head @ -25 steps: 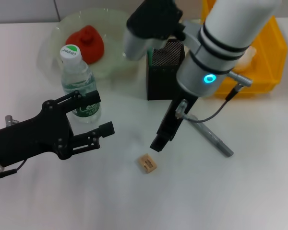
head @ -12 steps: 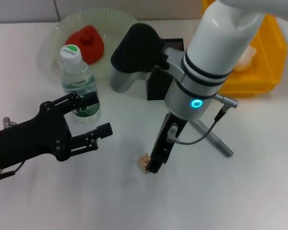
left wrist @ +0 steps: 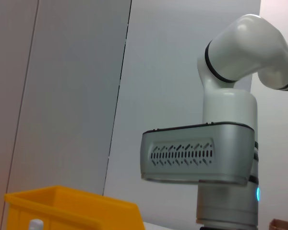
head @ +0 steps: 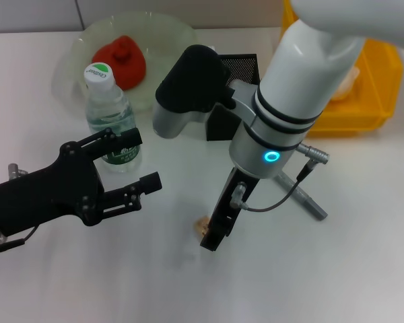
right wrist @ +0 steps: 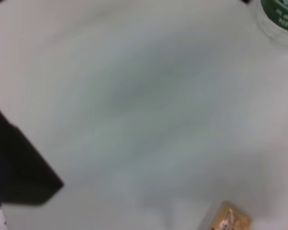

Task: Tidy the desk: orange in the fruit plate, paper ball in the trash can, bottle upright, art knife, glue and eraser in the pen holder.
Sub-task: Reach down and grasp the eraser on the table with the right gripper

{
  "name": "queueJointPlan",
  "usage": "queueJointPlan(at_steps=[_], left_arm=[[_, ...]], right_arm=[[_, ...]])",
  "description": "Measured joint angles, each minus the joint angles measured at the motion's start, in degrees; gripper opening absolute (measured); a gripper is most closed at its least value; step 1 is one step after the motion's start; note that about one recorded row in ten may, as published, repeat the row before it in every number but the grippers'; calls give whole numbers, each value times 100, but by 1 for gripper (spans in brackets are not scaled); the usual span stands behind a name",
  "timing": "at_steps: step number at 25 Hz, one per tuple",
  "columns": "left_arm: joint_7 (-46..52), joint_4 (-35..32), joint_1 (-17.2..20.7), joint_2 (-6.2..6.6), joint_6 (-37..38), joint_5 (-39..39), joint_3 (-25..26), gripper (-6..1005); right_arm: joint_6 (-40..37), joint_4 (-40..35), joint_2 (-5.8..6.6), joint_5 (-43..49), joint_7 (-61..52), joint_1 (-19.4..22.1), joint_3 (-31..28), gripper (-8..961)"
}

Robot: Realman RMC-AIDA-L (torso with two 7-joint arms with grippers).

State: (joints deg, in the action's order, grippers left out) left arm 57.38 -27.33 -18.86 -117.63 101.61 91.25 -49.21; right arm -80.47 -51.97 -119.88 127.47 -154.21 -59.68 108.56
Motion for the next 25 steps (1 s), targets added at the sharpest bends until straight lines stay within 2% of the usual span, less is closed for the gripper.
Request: queueJointPlan(at_steps=[4, 25], left_arm=[[0, 0, -7, -9, -1, 3, 0, 803], [0, -18, -13, -51, -28, 13, -29, 804]], right_arm=[[401, 192, 0, -90, 25, -25, 292, 640], [874, 302, 0, -215, 46, 41, 654, 628]])
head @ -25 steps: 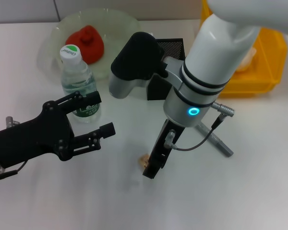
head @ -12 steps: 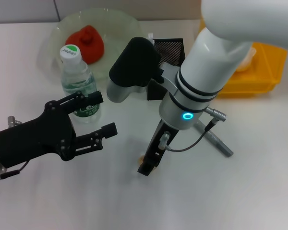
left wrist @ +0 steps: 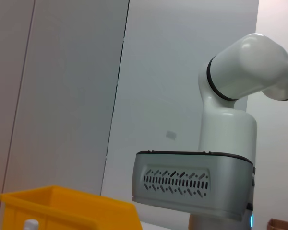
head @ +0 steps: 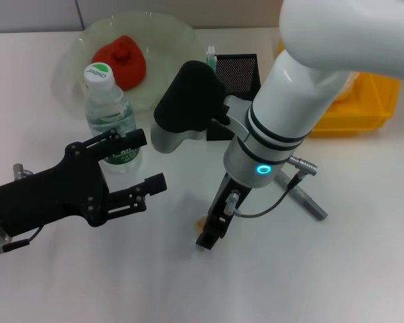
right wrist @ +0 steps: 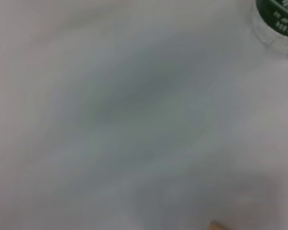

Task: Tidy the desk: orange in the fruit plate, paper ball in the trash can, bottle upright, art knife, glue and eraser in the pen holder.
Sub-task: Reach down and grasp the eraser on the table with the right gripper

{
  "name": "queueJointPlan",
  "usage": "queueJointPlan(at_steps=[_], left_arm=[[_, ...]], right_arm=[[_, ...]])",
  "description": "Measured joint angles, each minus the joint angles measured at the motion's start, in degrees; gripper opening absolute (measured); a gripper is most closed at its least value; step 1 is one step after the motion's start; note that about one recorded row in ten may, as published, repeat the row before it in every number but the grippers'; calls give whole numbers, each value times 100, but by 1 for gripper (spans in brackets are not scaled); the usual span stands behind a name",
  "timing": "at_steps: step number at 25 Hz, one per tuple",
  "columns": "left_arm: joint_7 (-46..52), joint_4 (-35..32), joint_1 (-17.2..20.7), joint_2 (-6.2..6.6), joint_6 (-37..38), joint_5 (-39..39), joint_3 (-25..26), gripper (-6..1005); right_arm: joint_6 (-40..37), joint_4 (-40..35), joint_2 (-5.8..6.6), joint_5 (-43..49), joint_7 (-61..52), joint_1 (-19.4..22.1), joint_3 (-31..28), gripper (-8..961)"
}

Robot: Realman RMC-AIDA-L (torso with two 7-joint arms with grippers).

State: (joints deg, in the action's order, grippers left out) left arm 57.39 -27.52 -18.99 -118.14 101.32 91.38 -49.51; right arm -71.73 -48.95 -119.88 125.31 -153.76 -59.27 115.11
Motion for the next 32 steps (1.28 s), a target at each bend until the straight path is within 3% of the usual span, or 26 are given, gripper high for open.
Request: queueJointPlan(at_steps=[4, 9, 14, 29, 32], left_arm=[[0, 0, 0, 0, -4, -1, -4, 804], [0, 8, 0, 1, -9, -5, -6, 804], [0, 13, 0, -3, -8, -6, -6, 804], [0, 34, 0, -8, 21, -7, 26, 804], [0, 31, 1, -8, 20, -19, 28, 804]], right_arm=[[2, 0, 0, 0, -2, 11, 5, 626], [17, -1, 0, 0, 8, 34, 16, 473], [2, 0, 0, 1, 11, 37, 26, 468], [-32, -65, 0, 2, 11, 121, -21, 257], [-36, -90, 0, 2, 8, 153, -40, 256]])
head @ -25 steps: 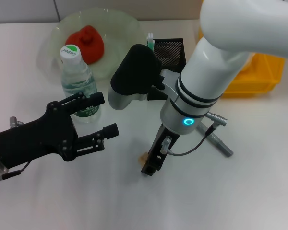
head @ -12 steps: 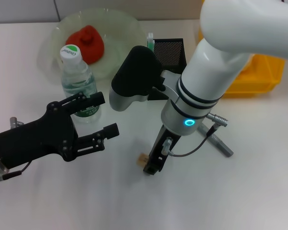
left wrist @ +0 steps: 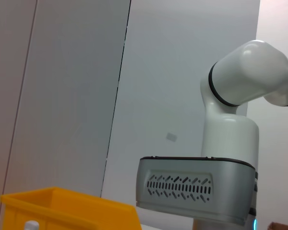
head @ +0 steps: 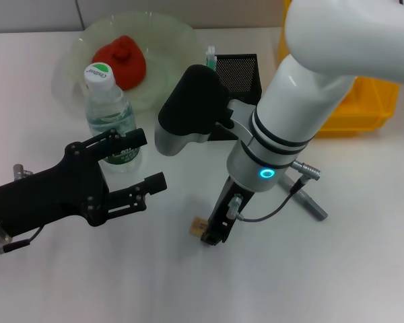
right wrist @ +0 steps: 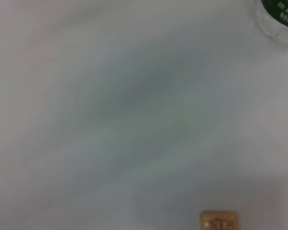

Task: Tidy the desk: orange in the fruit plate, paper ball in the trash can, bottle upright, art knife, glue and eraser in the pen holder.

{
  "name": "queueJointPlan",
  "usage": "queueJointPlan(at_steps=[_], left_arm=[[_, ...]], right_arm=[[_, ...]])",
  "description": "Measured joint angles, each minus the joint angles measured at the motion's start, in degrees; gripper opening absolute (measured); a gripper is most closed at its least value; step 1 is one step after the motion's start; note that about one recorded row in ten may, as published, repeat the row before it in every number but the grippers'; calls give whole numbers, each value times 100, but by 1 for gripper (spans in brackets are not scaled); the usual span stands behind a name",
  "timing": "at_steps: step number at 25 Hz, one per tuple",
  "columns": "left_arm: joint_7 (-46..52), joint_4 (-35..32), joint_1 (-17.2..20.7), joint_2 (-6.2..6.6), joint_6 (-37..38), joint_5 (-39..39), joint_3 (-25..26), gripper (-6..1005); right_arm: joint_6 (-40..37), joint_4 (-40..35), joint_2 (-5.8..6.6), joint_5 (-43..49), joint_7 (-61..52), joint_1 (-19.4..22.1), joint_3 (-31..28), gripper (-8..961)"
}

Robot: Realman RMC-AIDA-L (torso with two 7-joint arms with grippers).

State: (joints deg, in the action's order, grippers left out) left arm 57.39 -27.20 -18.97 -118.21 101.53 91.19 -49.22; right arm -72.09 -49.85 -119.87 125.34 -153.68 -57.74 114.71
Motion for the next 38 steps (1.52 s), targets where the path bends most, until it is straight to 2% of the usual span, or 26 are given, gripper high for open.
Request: queueJointPlan(at_steps=[5, 6, 7, 8, 10, 12, 14, 15, 17, 20, 21, 22, 23, 26, 29, 30, 34, 38], left_arm=[[0, -18, 25, 0, -5, -26, 1, 804], [0, -19, 27, 0, -6, -27, 1, 804], [0, -19, 29, 0, -9, -27, 1, 804], [0, -19, 30, 1, -13, -27, 1, 804], [0, -18, 30, 1, -17, -26, 1, 804], [0, -9, 30, 1, -25, -27, 1, 804], [0, -2, 23, 0, -29, -27, 1, 804], [0, 3, 10, 1, -34, -27, 1, 804], [0, 3, 4, 0, -36, -27, 0, 804], [0, 0, -6, -1, -42, -25, 1, 804], [0, 0, -6, -1, -42, -25, 1, 804], [0, -6, -8, -6, -43, -25, 0, 804], [0, -6, -8, -6, -43, -25, 0, 804], [3, -10, -10, -9, -45, -23, 1, 804], [4, -12, -10, -9, -46, -22, 1, 804], [4, -14, -10, -9, -46, -22, 0, 804], [20, -14, -10, -9, -47, -22, 1, 804], [32, -14, -11, -8, -46, -22, -9, 804]], right_arm=[[23, -393, 25, 43, 67, 418, -340, 256], [29, -522, 33, 48, 144, 555, -515, 256], [37, -810, 36, 50, 342, 888, -872, 256], [37, -810, 36, 50, 342, 888, -872, 256], [40, -1162, 43, 51, 523, 1233, -1185, 256], [42, -1649, 45, 7, 817, 1785, -1756, 256], [43, -1752, 42, -28, 920, 1919, -1938, 256], [49, -1886, 33, -275, 1256, 2206, -2313, 256], [48, -1911, 32, -444, 1425, 2322, -2457, 256], [48, -1879, 33, -1416, 2476, 2764, -3138, 256], [48, -1879, 33, -1416, 2476, 2764, -3138, 256], [53, -1804, 39, -1918, 3033, 2981, -3485, 256], [53, -1804, 39, -1918, 3033, 2981, -3485, 256], [62, -1473, 41, -2646, 3847, 3179, -3990, 256], [58, -953, 54, -3185, 4600, 3221, -4460, 257], [49, -569, 63, -3285, 5059, 3181, -4758, 257], [187, -28, 59, -3308, 5682, 3091, -5145, 257], [434, 233, 59, -3310, 5877, 3031, -5204, 257]])
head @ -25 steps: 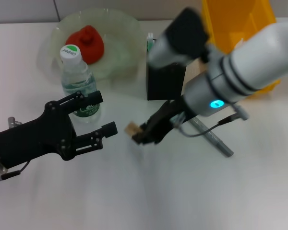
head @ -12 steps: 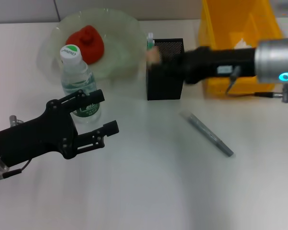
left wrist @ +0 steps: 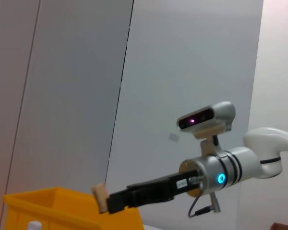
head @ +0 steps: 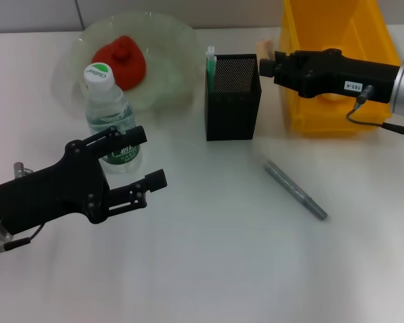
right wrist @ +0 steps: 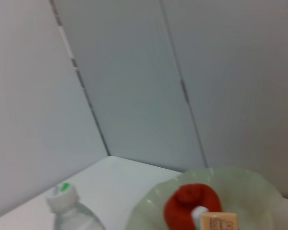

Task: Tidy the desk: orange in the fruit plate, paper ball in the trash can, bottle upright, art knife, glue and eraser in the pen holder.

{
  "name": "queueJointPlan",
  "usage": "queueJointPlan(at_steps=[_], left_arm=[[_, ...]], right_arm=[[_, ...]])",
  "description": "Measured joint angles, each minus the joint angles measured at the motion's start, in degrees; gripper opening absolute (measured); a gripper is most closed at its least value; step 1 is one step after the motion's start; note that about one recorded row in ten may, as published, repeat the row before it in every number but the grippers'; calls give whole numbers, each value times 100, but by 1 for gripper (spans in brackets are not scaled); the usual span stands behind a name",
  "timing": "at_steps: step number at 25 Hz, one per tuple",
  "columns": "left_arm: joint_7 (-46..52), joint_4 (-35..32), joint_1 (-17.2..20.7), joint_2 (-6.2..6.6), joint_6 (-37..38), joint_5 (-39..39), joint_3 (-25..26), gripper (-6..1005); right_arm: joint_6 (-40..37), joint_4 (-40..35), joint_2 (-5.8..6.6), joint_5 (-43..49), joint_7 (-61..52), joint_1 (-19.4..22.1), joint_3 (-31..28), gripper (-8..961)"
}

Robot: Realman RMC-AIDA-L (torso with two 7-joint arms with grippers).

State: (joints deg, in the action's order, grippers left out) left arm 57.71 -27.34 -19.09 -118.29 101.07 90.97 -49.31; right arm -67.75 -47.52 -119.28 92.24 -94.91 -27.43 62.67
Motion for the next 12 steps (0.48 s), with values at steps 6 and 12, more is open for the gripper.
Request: queueJointPlan(at_steps=[6, 12], left_arm=[[7, -1, -21, 0, 12, 0, -13, 804], [21, -7, -40, -7, 42, 0, -23, 804]], right_arm=[[438, 422, 6, 25, 2, -259, 42, 257], [593, 594, 10, 35, 9, -425, 58, 257]])
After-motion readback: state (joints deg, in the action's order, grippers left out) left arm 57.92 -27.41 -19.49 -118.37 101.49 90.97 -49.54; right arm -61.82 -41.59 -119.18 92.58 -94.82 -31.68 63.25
